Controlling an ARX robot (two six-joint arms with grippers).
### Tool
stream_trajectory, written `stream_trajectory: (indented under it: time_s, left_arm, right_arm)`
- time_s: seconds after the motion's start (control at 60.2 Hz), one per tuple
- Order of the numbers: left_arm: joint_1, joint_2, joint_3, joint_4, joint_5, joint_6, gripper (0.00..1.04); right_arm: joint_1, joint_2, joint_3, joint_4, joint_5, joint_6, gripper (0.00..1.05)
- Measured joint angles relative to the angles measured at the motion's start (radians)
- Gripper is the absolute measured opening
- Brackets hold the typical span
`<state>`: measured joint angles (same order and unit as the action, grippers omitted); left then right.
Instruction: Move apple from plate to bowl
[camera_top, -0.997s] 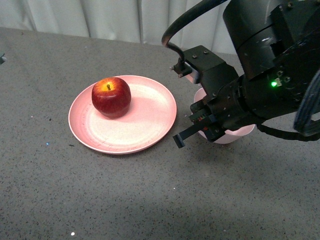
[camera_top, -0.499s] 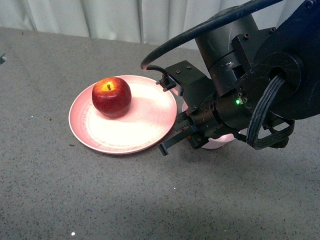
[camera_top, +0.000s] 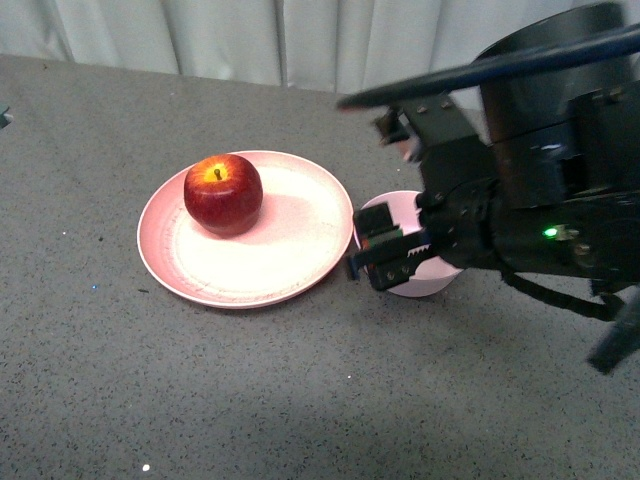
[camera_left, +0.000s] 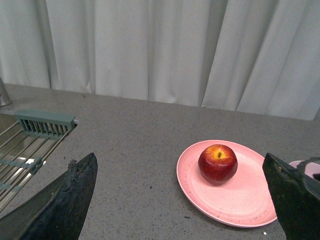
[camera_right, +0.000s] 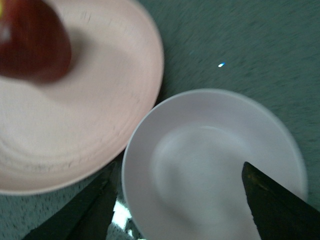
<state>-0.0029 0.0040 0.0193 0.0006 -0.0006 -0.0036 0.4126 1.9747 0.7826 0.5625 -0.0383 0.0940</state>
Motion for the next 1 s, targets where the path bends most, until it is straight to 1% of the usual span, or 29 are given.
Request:
stream_trajectory:
  time_s: [0.1, 0.116, 0.133, 0.199, 0.332, 0.366, 0.399, 0.416, 0.449, 0.482, 0.598, 0.665, 0.731, 0.798, 0.814, 0.864, 0.931, 0.997]
  left_arm:
    - [0.0, 0.0, 0.0, 0.0, 0.0, 0.0, 0.98]
    - [0.0, 0.0, 0.0, 0.0, 0.0, 0.0, 0.98]
    - [0.0, 0.0, 0.0, 0.0, 0.0, 0.0, 0.98]
    - [0.0, 0.0, 0.0, 0.0, 0.0, 0.0, 0.98]
    - [0.0, 0.0, 0.0, 0.0, 0.0, 0.0, 0.98]
    - [0.0, 0.0, 0.0, 0.0, 0.0, 0.0, 0.98]
    - [0.0, 0.0, 0.0, 0.0, 0.001, 0.0, 0.98]
    - [0.0, -0.001, 0.0, 0.0, 0.001, 0.0, 0.98]
    - [0.0, 0.0, 0.0, 0.0, 0.001, 0.0, 0.98]
    - [0.0, 0.0, 0.0, 0.0, 0.0, 0.0, 0.98]
    - [0.0, -0.001, 0.0, 0.0, 0.0, 0.0, 0.98]
    - [0.0, -0.001, 0.0, 0.0, 0.001, 0.0, 0.98]
    - [0.0, -0.001, 0.0, 0.0, 0.0, 0.0, 0.98]
    - [0.0, -0.001, 0.0, 0.0, 0.001, 0.0, 0.98]
    - [0.0, -0.001, 0.0, 0.0, 0.0, 0.0, 0.98]
    - [0.0, -0.001, 0.0, 0.0, 0.0, 0.0, 0.98]
    - [0.0, -0.001, 0.0, 0.0, 0.001, 0.0, 0.98]
    - [0.0, -0.001, 0.0, 0.0, 0.0, 0.0, 0.98]
  right_arm:
    - [-0.036, -0.095, -0.081, 0.065, 0.061, 0.057, 0.95]
    - [-0.04, -0.104, -0.092, 0.073, 0.069, 0.06, 0.96]
    - [-0.053, -0.131, -0.122, 0.098, 0.098, 0.076, 0.97]
    - [-0.091, -0.192, -0.201, 0.186, 0.181, 0.087, 0.95]
    - [-0.162, -0.308, -0.326, 0.306, 0.247, 0.076, 0.95]
    - [-0.175, -0.3, -0.384, 0.486, 0.266, 0.031, 0.88]
    - [-0.186, -0.296, -0.433, 0.624, 0.26, -0.016, 0.8]
    - [-0.196, -0.3, -0.467, 0.702, 0.248, -0.034, 0.75]
    - [-0.204, -0.314, -0.494, 0.75, 0.242, -0.049, 0.7]
    - [-0.213, -0.34, -0.515, 0.768, 0.233, -0.059, 0.64]
    - [-0.245, -0.447, -0.582, 0.749, 0.203, -0.081, 0.45]
    - [-0.264, -0.519, -0.623, 0.715, 0.185, -0.088, 0.3]
    - [-0.278, -0.569, -0.646, 0.684, 0.17, -0.09, 0.2]
    - [-0.294, -0.645, -0.678, 0.638, 0.155, -0.09, 0.05]
    - [-0.3, -0.674, -0.688, 0.62, 0.149, -0.091, 0.0]
    - [-0.307, -0.713, -0.7, 0.594, 0.143, -0.093, 0.01]
    - [-0.319, -0.811, -0.703, 0.484, 0.13, -0.093, 0.01]
    - [-0.327, -0.897, -0.709, 0.411, 0.118, -0.093, 0.01]
